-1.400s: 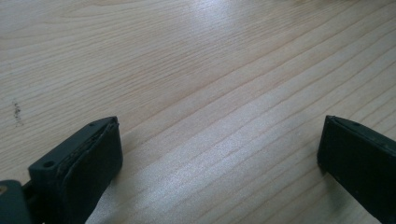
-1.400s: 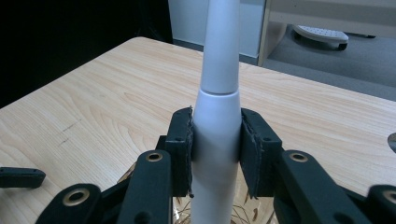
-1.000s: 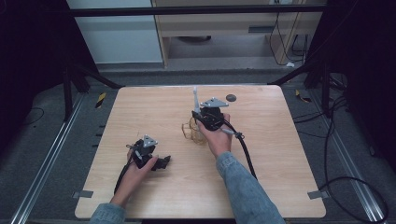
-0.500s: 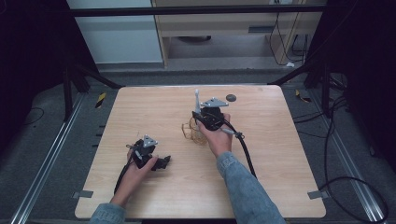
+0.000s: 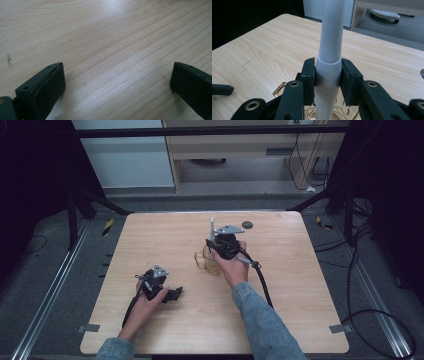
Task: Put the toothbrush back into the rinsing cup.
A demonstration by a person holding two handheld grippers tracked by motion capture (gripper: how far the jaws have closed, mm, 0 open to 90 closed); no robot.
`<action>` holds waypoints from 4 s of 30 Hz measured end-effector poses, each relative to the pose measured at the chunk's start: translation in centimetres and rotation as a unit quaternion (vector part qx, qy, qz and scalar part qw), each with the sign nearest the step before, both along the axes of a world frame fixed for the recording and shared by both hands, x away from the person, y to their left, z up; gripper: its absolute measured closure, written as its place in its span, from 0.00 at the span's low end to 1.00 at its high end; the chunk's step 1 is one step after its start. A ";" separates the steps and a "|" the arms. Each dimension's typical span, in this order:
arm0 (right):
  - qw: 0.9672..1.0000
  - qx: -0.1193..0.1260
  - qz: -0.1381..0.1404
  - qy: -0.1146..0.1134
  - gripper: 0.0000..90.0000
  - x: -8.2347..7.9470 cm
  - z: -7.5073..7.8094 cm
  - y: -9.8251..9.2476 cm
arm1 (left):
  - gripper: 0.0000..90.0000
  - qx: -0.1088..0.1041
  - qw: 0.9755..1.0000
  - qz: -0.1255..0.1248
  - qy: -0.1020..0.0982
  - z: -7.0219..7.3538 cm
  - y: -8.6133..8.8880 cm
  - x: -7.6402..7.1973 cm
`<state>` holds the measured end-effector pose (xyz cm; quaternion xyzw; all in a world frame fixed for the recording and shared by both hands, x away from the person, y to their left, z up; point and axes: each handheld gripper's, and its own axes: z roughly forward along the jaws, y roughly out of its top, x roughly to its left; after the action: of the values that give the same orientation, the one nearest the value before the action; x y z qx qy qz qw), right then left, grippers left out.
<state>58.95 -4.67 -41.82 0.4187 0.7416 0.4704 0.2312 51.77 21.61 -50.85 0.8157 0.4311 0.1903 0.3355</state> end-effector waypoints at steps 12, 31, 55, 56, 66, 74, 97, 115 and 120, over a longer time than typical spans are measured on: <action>1.000 -0.004 -0.002 -0.003 0.73 0.5 0.7 0.3 | 0.00 0.000 1.000 0.000 0.000 0.0 0.0 0.0; 1.000 -0.005 0.002 0.007 0.76 0.6 1.1 0.2 | 0.00 0.000 1.000 0.000 0.000 0.0 0.0 0.0; 0.999 0.020 -0.016 0.024 0.72 1.8 0.7 -0.9 | 0.00 0.000 1.000 0.000 0.000 0.0 0.0 0.0; 0.999 0.021 -0.017 0.023 0.72 1.8 0.7 -1.0 | 0.00 0.000 1.000 0.000 0.000 0.0 0.0 0.0; 0.999 0.029 -0.024 0.023 0.71 1.5 0.6 -1.7 | 0.00 0.000 1.000 0.000 0.000 0.0 0.0 0.0; 0.999 0.034 -0.031 0.025 0.73 1.0 0.3 -2.7 | 0.00 0.000 1.000 0.000 0.000 0.0 0.0 0.0; 0.998 0.047 -0.029 0.015 0.65 -0.4 0.5 -3.9 | 0.00 0.000 1.000 0.000 0.000 0.0 0.0 0.0; 0.999 0.038 -0.028 0.008 0.61 -2.3 1.4 -5.6 | 0.00 0.000 1.000 0.001 0.000 0.0 0.0 0.0; 0.999 0.032 -0.029 0.004 0.60 -2.7 1.5 -6.1 | 0.00 0.000 1.000 0.001 0.000 0.0 0.0 0.0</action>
<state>56.22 -10.78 -40.36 0.4489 0.7149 0.4852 0.2280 51.77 21.60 -50.85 0.8154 0.4316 0.1903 0.3356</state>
